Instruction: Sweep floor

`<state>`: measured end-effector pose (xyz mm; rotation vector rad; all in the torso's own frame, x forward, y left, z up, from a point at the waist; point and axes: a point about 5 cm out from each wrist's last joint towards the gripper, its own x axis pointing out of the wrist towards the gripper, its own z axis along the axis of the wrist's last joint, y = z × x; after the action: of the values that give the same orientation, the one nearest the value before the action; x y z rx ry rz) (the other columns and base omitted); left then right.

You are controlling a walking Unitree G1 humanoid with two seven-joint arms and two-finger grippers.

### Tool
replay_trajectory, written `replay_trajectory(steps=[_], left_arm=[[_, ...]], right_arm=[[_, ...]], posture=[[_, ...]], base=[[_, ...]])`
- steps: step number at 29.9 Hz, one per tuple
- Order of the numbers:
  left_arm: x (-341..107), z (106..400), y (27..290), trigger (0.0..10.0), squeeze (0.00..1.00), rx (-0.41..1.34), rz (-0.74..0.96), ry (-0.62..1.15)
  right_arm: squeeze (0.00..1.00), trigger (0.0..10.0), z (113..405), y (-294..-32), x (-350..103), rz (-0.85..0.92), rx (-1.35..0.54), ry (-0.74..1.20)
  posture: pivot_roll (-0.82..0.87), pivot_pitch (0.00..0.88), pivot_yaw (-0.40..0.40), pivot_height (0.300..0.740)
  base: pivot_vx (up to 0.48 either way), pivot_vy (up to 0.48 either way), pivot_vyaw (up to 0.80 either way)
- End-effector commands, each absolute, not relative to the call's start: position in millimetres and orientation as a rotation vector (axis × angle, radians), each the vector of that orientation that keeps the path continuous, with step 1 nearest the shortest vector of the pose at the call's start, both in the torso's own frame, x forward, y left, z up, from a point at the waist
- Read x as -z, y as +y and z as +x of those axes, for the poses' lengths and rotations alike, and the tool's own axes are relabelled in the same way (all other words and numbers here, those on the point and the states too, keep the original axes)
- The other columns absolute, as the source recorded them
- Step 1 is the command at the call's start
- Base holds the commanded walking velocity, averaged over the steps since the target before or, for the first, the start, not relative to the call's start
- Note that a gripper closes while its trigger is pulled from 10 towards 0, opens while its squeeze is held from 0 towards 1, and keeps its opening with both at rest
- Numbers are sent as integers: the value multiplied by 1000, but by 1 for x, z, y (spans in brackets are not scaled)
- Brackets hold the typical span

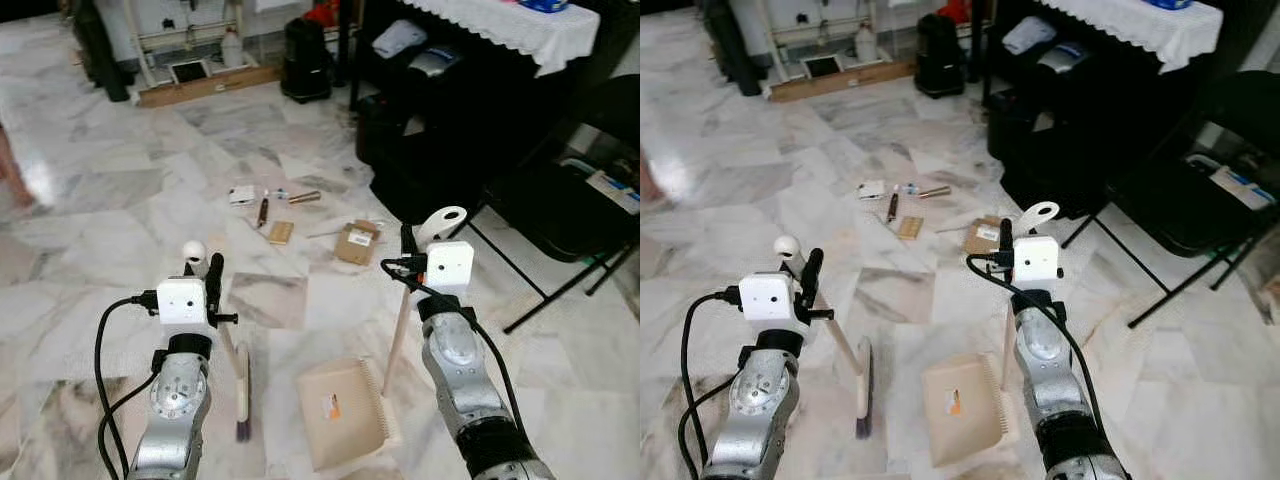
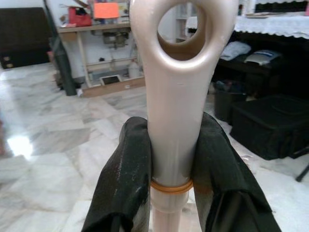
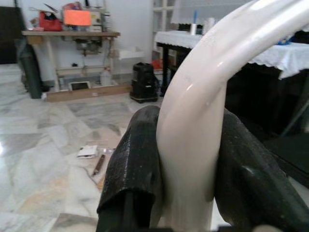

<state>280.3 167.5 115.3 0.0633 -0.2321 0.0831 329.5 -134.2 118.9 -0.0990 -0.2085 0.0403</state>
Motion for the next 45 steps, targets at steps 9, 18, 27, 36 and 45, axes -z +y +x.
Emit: replay_trajectory(steps=[9, 18, 27, 36, 45], left_arm=[[-123, 280, 168, 10000, 0, -77, 72, -271], [-123, 280, 168, 10000, 0, -77, 72, -274], [-123, 280, 167, 10000, 0, -75, 70, -276], [-123, 280, 166, 10000, 0, -69, 67, -278], [-122, 280, 167, 10000, 0, -74, 67, -271]], right_arm=[[0, 10000, 332, -132, -128, -100, -47, -244], [0, 10000, 332, -132, -128, -100, -47, -243], [0, 10000, 332, -132, -128, -99, -46, -244], [0, 10000, 331, -131, -130, -110, -48, -263], [0, 10000, 331, -129, -130, -91, -52, -265]], posture=[[103, 65, 4, 740], [103, 65, 4, 740], [103, 62, 2, 740], [101, 60, 2, 740], [106, 61, 1, 740]], base=[[0, 0, -800], [0, 0, -800], [0, 0, -800], [0, 0, -444], [0, 0, 0]])
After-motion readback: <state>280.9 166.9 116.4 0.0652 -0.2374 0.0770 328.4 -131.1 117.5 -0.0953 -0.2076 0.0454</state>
